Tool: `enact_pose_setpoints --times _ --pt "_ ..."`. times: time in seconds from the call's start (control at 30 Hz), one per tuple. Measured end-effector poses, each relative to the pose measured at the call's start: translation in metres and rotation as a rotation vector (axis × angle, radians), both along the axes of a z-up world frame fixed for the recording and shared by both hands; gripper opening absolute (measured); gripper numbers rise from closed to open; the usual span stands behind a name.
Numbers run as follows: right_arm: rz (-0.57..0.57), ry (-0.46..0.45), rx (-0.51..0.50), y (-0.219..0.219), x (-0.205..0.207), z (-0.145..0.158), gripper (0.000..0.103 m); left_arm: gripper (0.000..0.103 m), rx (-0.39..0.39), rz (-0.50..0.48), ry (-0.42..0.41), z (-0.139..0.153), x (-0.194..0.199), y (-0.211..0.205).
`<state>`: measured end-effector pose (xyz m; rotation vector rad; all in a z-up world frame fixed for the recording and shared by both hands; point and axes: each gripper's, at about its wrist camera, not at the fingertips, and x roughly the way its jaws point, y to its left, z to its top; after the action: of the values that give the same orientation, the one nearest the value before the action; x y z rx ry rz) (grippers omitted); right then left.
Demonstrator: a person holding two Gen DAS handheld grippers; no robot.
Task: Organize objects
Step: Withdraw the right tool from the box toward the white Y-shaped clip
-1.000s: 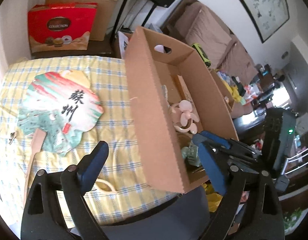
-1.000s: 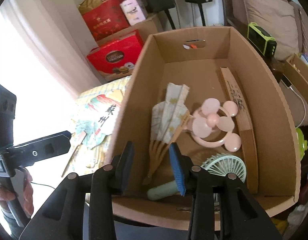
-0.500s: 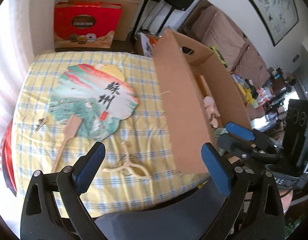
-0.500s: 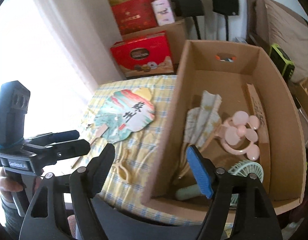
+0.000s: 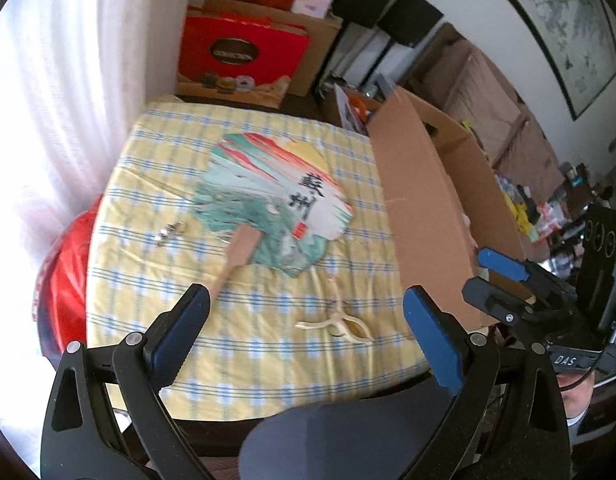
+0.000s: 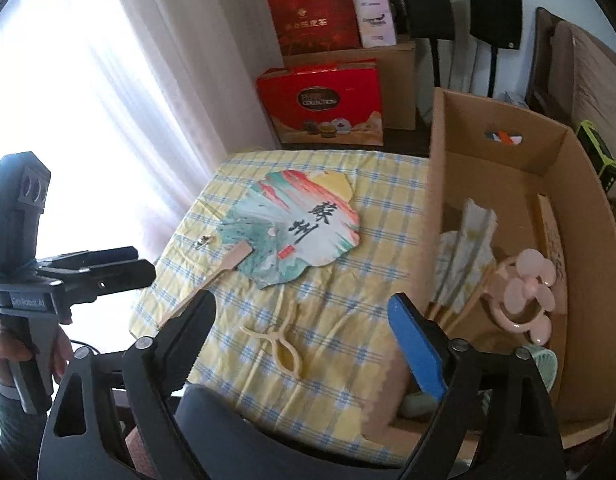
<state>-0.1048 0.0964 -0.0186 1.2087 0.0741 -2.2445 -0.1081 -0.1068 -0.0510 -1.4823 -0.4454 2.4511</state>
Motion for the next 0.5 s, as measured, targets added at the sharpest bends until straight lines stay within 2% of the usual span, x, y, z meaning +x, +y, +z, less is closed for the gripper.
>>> enact_pose_setpoints --times 0.03,0.07,0.2,0.23,0.33,0.5 --pt "0.006 0.000 0.005 -0.003 0.000 -0.001 0.101 0.097 -0.006 0.009 0.003 0.000 0.000 -0.005" --pt "0.012 -0.001 0.011 -0.007 0.000 -0.003 0.103 0.097 -0.015 0.020 0.004 -0.001 0.000 -0.010" --pt "0.029 -0.006 0.039 -0.022 0.002 -0.009 0.103 0.098 -0.047 0.061 0.001 -0.008 -0.002 -0.028" --pt "0.034 -0.009 0.040 -0.025 0.001 -0.011 0.103 0.103 -0.052 0.069 -0.001 -0.011 -0.003 -0.032" --pt "0.050 -0.014 0.047 -0.034 0.001 -0.016 0.103 0.103 -0.068 0.084 -0.011 -0.021 -0.006 -0.044" --pt "0.091 -0.017 0.065 -0.051 0.004 -0.025 0.103 0.103 -0.039 0.098 -0.030 -0.037 -0.013 -0.062"
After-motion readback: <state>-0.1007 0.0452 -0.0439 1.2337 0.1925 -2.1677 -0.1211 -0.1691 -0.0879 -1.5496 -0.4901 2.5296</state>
